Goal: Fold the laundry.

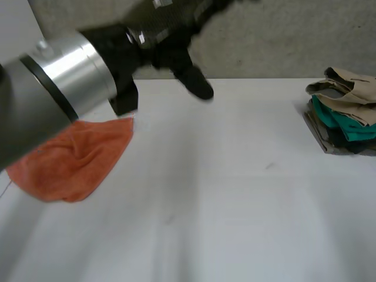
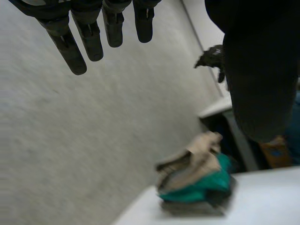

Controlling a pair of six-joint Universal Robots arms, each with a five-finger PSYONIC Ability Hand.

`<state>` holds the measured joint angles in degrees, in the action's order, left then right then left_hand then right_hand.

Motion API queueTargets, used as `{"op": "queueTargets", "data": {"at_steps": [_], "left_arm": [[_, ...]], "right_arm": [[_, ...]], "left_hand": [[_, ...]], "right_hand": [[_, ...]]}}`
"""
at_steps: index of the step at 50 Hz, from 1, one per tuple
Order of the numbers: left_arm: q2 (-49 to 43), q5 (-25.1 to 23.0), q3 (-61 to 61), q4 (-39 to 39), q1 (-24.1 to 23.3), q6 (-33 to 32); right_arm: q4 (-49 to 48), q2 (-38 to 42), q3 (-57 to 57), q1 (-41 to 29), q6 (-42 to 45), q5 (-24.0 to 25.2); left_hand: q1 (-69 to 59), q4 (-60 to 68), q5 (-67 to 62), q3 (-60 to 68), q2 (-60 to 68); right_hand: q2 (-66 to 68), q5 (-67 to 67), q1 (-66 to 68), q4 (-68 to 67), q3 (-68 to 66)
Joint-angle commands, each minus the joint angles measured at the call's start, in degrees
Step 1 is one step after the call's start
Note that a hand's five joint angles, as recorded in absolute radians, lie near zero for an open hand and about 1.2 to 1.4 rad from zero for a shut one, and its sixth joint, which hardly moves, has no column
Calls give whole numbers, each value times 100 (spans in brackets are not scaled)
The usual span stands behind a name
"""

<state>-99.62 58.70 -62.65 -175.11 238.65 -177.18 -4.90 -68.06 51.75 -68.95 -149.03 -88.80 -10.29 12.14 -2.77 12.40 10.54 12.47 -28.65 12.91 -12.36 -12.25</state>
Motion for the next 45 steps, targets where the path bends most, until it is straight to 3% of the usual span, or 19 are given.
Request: {"op": "queueTargets", "data": {"at_steps": [1, 2, 5, 8, 11, 17, 21, 25, 32, 38, 39, 42, 43, 45], "left_arm": [[381, 1766, 701, -313, 339, 456], [434, 2038, 719, -313, 557, 404], [522, 2356, 658, -269, 1085, 184], [610, 2480, 324, -15, 1833, -474], [566, 2471, -159, 258, 2316, -1501], [-12, 2524, -1387, 364, 2642, -3451], [-478, 2576, -2030, -116, 3062, -4086], [-1040, 2524, -2400, -1170, 3415, -4185], [-2428, 2541, -2323, -2727, 3469, -4465], [-3300, 2576, -1769, -2906, 3530, -4949], [-3388, 2594, -1655, -2897, 3539, -5019], [-3468, 2594, -1505, -2888, 3522, -5125], [-3433, 2594, -1513, -2905, 3522, -5099], [-3127, 2647, -1540, -2958, 3452, -4994]], "right_arm": [[-1601, -1042, 968, -1172, -92, 582], [-1985, -1251, 1430, -1486, -83, 992], [-2347, -1446, 2152, -2058, -74, 1626], [-2402, -1499, 2873, -2664, -21, 2049], [-2332, -1482, 3349, -3018, -21, 2033], [-1849, -1184, 4247, -3686, 58, 1875], [-1673, -648, 4554, -3941, 216, 1796], [-1681, -243, 4792, -4100, 488, 1726], [-1734, -93, 5073, -4047, 752, 1567], [-1743, -93, 5153, -4030, 743, 1576], [-1743, -93, 5170, -4021, 735, 1567], [-1751, -102, 5197, -4021, 743, 1567], [-1751, -102, 5197, -4021, 743, 1567], [-1751, -102, 5205, -4021, 743, 1567]], "left_hand": [[-127, -58, 121, -84, 102], [-144, -42, 104, -67, 118], [-211, 25, 37, 0, 186], [-178, -8, 70, -33, 152], [-77, -109, 171, -134, 51], [-60, -126, 188, -151, 34], [-60, -126, 188, -151, 34], [-43, -142, 205, -168, 18], [29, -214, 277, -240, -54], [-144, -42, 105, -67, 118], [-394, 208, -146, 183, 368], [-6059, 5874, -5811, 5848, 6034], [-6962, 6776, -6714, 6751, 6937], [-6971, 6786, -6723, 6760, 6946]], "right_hand": [[-247, 2865, -291, 236, 225], [-247, 2865, -291, 236, 225], [-247, 2865, -291, 236, 225], [-247, 2865, -291, 236, 225], [-247, 2865, -291, 236, 225], [-247, 2865, -291, 236, 225], [-247, 2865, -291, 236, 225], [-247, 2865, -291, 236, 225], [-247, 2865, -291, 236, 225], [-247, 2865, -291, 236, 225], [-247, 2865, -291, 236, 225], [-247, 2865, -291, 236, 225], [-247, 2865, -291, 236, 225], [-247, 2865, -291, 236, 225]]}}
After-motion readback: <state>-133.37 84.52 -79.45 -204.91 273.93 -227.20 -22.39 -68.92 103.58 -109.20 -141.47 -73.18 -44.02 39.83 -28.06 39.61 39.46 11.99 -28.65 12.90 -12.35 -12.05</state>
